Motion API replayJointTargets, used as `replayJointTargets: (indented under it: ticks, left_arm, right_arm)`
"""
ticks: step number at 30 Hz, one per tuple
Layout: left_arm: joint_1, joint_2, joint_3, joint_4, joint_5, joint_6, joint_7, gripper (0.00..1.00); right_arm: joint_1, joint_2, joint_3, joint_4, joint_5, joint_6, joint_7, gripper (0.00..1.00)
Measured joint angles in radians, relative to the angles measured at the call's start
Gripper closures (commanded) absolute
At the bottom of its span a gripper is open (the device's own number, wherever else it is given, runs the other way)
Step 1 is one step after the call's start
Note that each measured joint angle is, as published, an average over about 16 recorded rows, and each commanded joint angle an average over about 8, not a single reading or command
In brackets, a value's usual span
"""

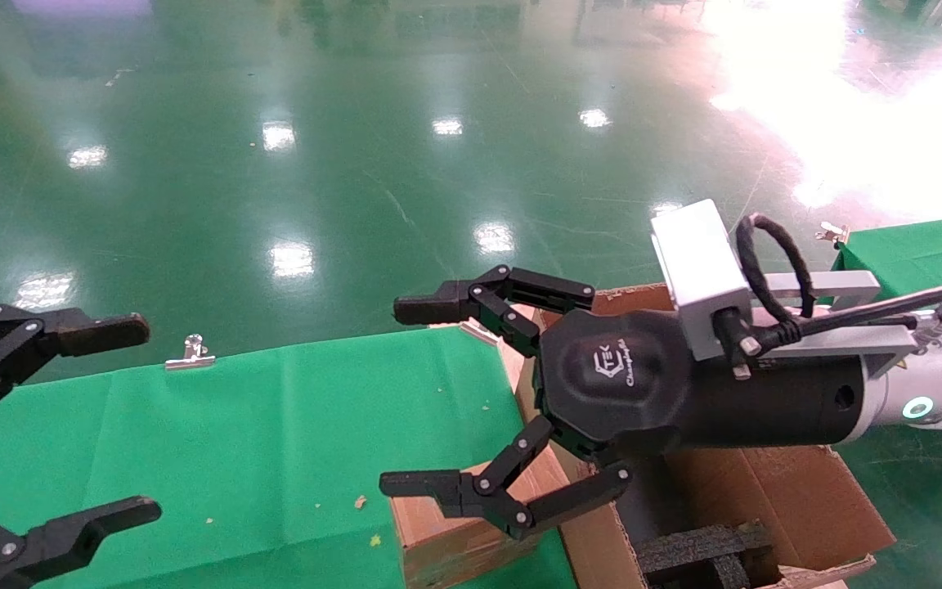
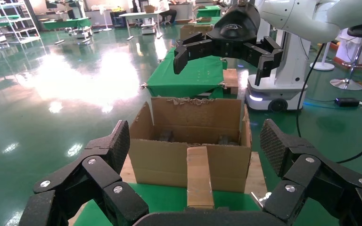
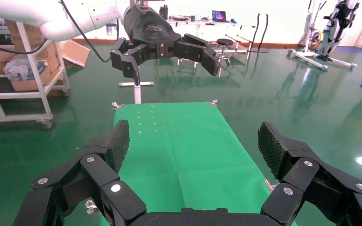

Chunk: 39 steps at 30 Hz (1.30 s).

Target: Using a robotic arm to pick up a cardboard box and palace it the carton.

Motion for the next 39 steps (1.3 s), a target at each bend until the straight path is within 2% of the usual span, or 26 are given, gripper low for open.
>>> replayJointTargets:
  ticks: [3, 4, 11, 17, 23, 28, 39]
  left_arm:
    - [0.000, 0.000, 0.000, 0.000, 0.000, 0.000, 0.000, 0.93]
    - [0.000, 0.000, 0.000, 0.000, 0.000, 0.000, 0.000, 1.00]
    - [0.000, 0.000, 0.000, 0.000, 0.000, 0.000, 0.000, 1.00]
    - [0.000, 0.000, 0.000, 0.000, 0.000, 0.000, 0.000, 1.00]
    - [0.000, 0.000, 0.000, 0.000, 0.000, 0.000, 0.000, 1.00]
    - [0.000, 0.000, 0.000, 0.000, 0.000, 0.000, 0.000, 1.00]
    - [0.000, 0.000, 0.001, 0.000, 0.000, 0.000, 0.000, 1.00]
  right_arm:
    - [0.000, 0.000, 0.000, 0.000, 0.000, 0.000, 0.000, 0.00]
    - [0.000, 0.000, 0.000, 0.000, -0.001, 0.000, 0.000, 0.00]
    - [0.026, 0.003, -0.023, 0.004, -0.054, -0.006, 0.012, 0.00]
    - [0.119, -0.016, -0.101, -0.003, -0.197, -0.036, 0.044, 0.00]
    - [0.263, -0.064, -0.242, -0.047, -0.393, -0.072, 0.066, 0.00]
    - [0.380, -0.130, -0.384, -0.127, -0.531, -0.092, 0.049, 0.00]
    - [0.547, -0.288, -0.657, -0.354, -0.679, -0.094, -0.088, 0.00]
